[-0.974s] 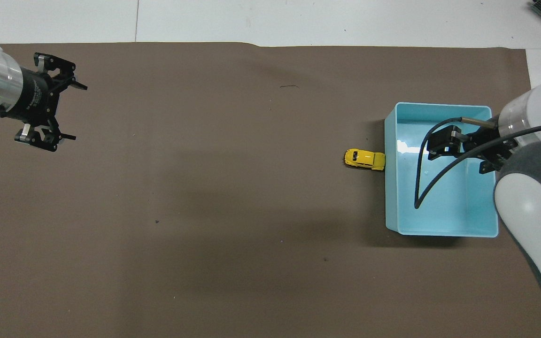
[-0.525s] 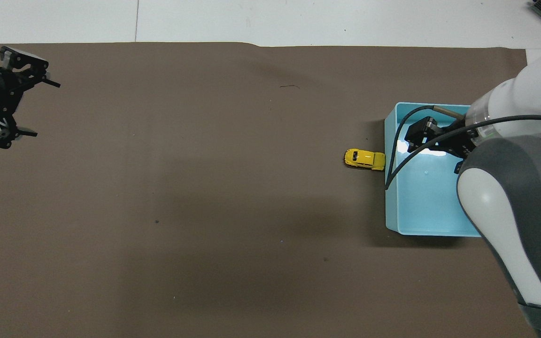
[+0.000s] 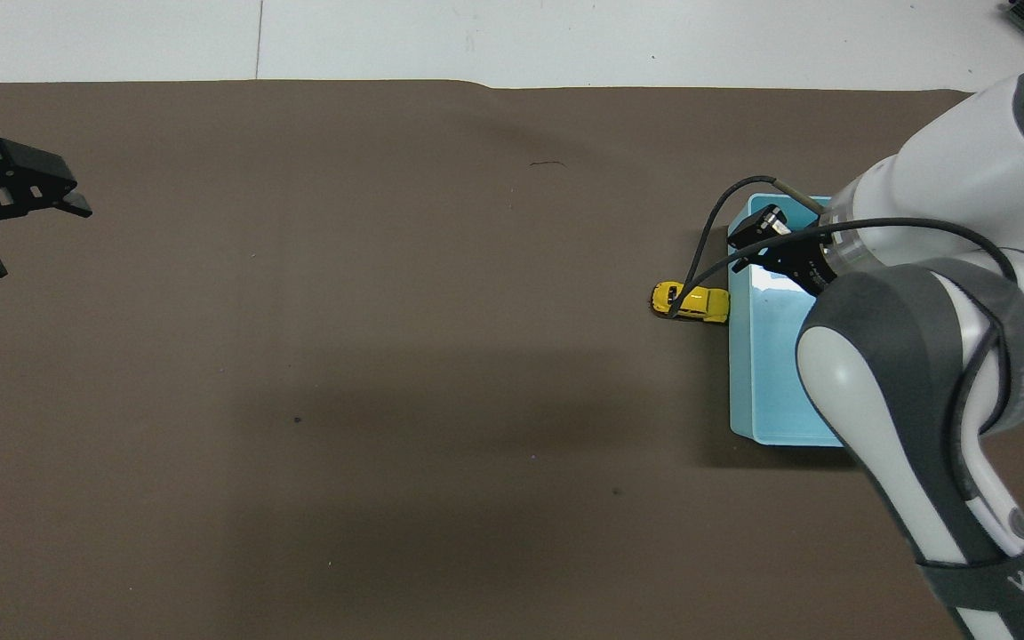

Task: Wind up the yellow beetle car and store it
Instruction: 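Lower the right gripper onto the yellow car beside the box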

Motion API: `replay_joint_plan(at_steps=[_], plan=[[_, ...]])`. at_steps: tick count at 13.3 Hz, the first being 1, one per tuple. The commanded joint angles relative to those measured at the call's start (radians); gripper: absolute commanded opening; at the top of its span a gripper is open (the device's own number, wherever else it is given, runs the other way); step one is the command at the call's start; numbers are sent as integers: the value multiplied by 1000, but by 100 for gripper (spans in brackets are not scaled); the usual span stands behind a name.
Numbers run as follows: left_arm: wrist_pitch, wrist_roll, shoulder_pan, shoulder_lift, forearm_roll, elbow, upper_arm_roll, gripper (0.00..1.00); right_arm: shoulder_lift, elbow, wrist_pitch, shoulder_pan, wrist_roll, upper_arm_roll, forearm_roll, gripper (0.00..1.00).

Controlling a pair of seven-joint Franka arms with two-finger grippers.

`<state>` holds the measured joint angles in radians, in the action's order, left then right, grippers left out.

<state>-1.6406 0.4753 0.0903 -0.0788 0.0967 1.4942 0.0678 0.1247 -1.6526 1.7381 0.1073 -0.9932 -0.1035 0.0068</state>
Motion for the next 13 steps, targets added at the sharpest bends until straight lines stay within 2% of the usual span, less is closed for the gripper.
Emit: replay_joint_plan(at_steps=[1, 4, 7, 13], plan=[[42, -173, -17, 24, -14, 15, -5, 100, 1, -53, 78, 11, -122, -5, 12, 100], [42, -282, -17, 53, -14, 58, -5, 100, 6, -101, 142, 15, -249, -5, 12, 100], [41, -519, -17, 73, -77, 84, -5, 100, 6, -141, 214, 17, -390, -5, 13, 100], [62, -527, 20, 71, -72, 80, -32, 100, 15, -154, 251, 17, -588, -4, 13, 100]])
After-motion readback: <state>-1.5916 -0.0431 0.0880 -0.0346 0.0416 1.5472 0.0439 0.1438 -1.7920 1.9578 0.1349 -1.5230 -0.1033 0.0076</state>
